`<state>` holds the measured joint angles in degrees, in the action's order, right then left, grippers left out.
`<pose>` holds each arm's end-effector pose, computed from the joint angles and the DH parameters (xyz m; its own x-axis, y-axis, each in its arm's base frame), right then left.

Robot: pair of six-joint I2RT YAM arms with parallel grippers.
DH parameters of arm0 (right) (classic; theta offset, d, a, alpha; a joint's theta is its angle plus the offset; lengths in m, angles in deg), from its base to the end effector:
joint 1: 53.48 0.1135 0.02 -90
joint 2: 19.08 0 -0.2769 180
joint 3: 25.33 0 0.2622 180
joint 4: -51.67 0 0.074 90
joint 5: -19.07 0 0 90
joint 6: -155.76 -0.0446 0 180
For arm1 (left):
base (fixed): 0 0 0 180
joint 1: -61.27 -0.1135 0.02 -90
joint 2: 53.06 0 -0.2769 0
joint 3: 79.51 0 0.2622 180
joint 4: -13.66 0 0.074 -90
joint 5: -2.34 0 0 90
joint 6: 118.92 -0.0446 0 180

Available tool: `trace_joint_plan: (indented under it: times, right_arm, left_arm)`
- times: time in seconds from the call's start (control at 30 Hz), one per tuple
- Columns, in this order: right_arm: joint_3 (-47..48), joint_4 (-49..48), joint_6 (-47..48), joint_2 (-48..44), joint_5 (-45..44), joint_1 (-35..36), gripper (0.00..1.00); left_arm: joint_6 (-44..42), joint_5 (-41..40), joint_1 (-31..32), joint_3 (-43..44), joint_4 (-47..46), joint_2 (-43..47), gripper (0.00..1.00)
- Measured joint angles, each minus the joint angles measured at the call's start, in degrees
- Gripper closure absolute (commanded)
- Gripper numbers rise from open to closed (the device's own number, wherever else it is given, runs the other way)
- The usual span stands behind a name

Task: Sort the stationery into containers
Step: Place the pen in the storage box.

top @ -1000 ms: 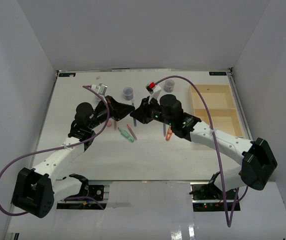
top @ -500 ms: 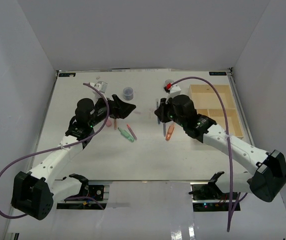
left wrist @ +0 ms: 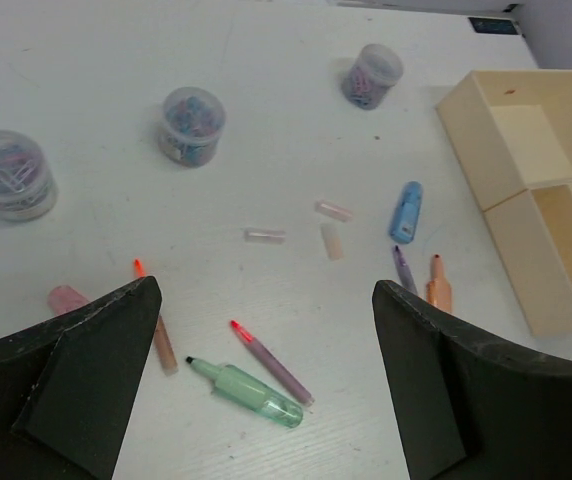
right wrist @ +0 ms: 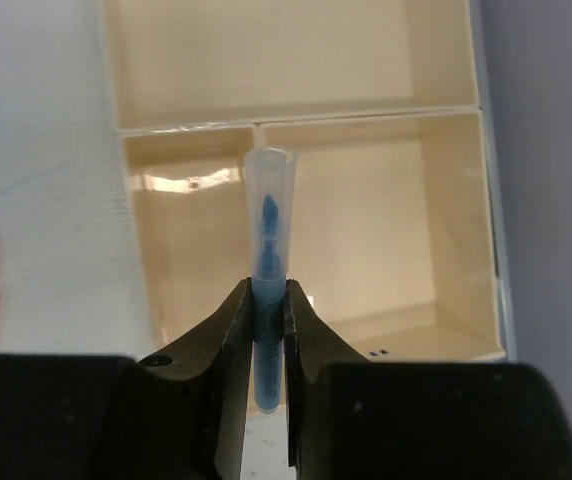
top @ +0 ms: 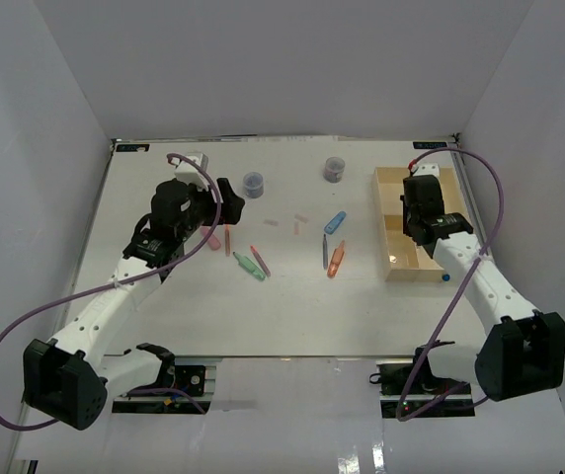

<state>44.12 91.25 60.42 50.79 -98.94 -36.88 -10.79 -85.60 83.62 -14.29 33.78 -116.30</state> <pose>0.2683 0.0581 0.2987 -0.6047 -0.0945 -0.7908 0.1495 0.9618 -0.2293 0.2492 -0.1042 0.3329 -0.4017 -0.1711 -0.8996 0.3016 0.9029 -0.3063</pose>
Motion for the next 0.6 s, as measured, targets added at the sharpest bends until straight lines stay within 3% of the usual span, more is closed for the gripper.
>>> trace_joint_plan:
  times: [0.33,0.5,0.6]
  right_arm:
    - [0.70,1.20,4.17,13.16,-5.22,-7.17,0.90]
    - [0.20,0.94,4.52,15.67,-4.81,-8.02,0.78]
    - [0.13,0.74,4.59,15.69,-4.66,-8.31,0.66]
  left_arm:
    - [-3.10,-5.05,-0.02,0.22,3.89,-1.29,0.02]
    - [-3.37,-5.73,-0.02,0.74,4.70,-2.16,0.02]
    - [-3.50,-5.70,-0.02,0.76,5.14,-2.36,0.02]
